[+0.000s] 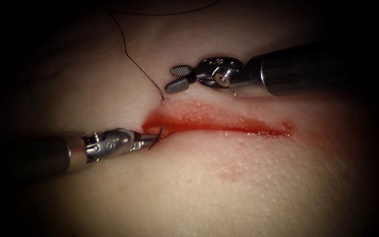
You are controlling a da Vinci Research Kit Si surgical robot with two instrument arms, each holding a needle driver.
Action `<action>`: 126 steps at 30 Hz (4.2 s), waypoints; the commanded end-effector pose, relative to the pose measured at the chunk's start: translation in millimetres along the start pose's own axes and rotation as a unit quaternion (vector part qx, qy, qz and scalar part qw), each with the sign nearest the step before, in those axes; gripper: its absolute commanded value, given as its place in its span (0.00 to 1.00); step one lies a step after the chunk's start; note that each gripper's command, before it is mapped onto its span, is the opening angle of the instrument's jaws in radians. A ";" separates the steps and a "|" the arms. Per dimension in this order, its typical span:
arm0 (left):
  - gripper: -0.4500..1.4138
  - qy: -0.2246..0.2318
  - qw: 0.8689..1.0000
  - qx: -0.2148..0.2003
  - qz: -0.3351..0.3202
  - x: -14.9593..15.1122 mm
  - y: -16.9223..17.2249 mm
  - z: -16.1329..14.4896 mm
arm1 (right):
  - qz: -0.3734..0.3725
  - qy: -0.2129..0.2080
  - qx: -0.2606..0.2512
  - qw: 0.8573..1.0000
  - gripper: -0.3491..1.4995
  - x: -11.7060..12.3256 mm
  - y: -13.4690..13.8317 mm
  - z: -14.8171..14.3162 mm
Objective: Wound Closure
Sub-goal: Use the right gripper to throw the needle through the top of the incision, then use the left gripper to pull the needle through.
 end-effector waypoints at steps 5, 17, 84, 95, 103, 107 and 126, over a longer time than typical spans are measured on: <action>0.29 0.021 0.999 0.030 0.014 -0.5 0.5 0.2 | -0.005 0.000 0.001 1.000 0.97 -0.7 -0.2 0.6; 0.31 0.074 0.991 0.092 0.065 0.1 1.0 0.0 | -0.013 0.001 0.001 1.000 0.96 -1.0 -0.3 0.5; 0.25 0.150 0.953 0.196 0.176 3.9 -1.8 1.9 | -0.028 0.004 0.008 1.000 0.94 -2.4 -0.6 0.8; 0.23 0.143 0.951 0.194 0.195 3.2 -3.7 2.8 | -0.029 0.004 0.009 1.000 0.94 -2.5 -0.8 0.8; 0.24 0.143 0.950 0.193 0.198 3.3 -4.3 3.4 | -0.030 0.005 0.010 0.999 0.94 -2.6 -0.8 0.9; 0.24 0.148 0.949 0.188 0.207 4.2 -3.8 3.7 | -0.030 0.005 0.011 0.999 0.94 -2.7 -0.8 0.9; 0.16 0.147 0.946 0.188 0.218 4.3 -4.7 4.4 | -0.029 0.005 0.011 0.999 0.94 -2.5 -0.8 0.9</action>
